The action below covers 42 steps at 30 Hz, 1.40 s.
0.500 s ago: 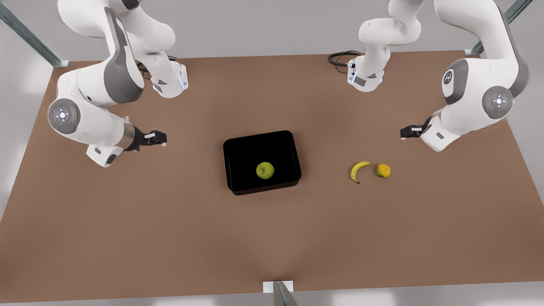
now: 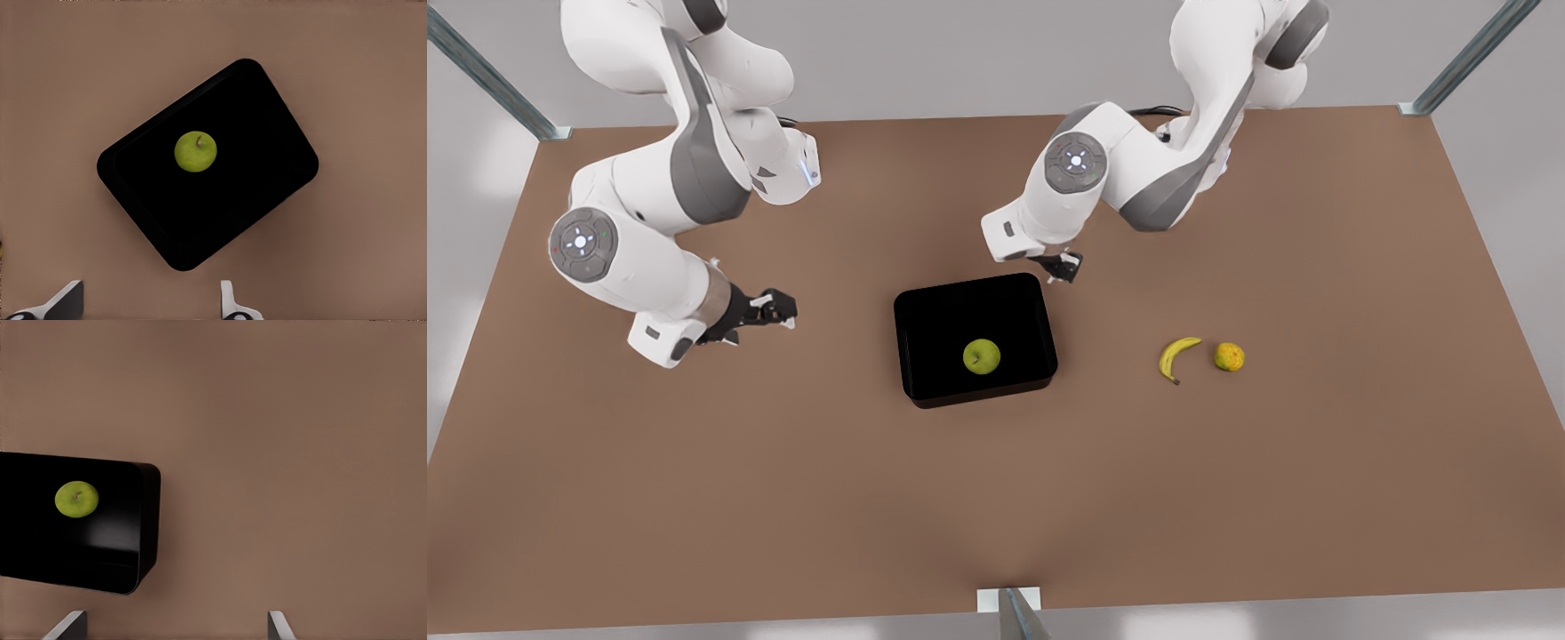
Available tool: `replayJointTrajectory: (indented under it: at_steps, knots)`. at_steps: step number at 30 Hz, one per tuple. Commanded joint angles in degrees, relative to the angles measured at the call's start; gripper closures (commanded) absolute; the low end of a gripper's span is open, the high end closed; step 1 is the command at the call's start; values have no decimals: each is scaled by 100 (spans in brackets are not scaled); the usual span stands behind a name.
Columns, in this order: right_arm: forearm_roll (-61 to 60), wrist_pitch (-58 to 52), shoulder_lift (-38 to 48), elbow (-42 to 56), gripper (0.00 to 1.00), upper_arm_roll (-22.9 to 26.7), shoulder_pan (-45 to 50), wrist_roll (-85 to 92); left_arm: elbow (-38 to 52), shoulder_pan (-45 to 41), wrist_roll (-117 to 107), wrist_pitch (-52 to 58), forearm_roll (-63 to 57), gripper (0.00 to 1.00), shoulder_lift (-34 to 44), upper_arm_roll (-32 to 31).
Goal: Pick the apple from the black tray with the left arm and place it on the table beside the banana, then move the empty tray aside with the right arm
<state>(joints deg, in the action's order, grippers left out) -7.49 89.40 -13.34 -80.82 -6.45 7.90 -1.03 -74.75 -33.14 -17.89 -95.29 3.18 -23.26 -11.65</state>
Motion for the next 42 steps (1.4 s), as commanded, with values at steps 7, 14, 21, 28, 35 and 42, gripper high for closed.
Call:
replayJointTrajectory:
  at_steps: [7, 14, 21, 28, 35, 42]
  knots:
    - [10, 24, 7, 4, 0, -41, -7, 147, 804, -255, -6042, -1105, -1047, 0, -1356, -4]
    - [2, 24, 7, 4, 0, -41, -7, 156, 901, -439, -6517, -1597, -1004, 0, -1980, 49]
    - [2, 24, 7, 4, 0, -41, -7, 156, 910, -448, -6622, -2248, -1021, 0, -2508, 31]
    - [2, 16, 7, 4, 0, -41, -7, 165, 892, -518, -6095, -2424, -1135, 0, -2780, -4]
    - [2, 16, 7, 4, 0, -41, -7, 165, 795, -475, -5172, -2301, -1258, 0, -2798, -13]
    - [-7, 16, 7, 4, 0, -41, -7, 165, 795, -448, -3731, -2020, -1206, 0, -2859, -127]
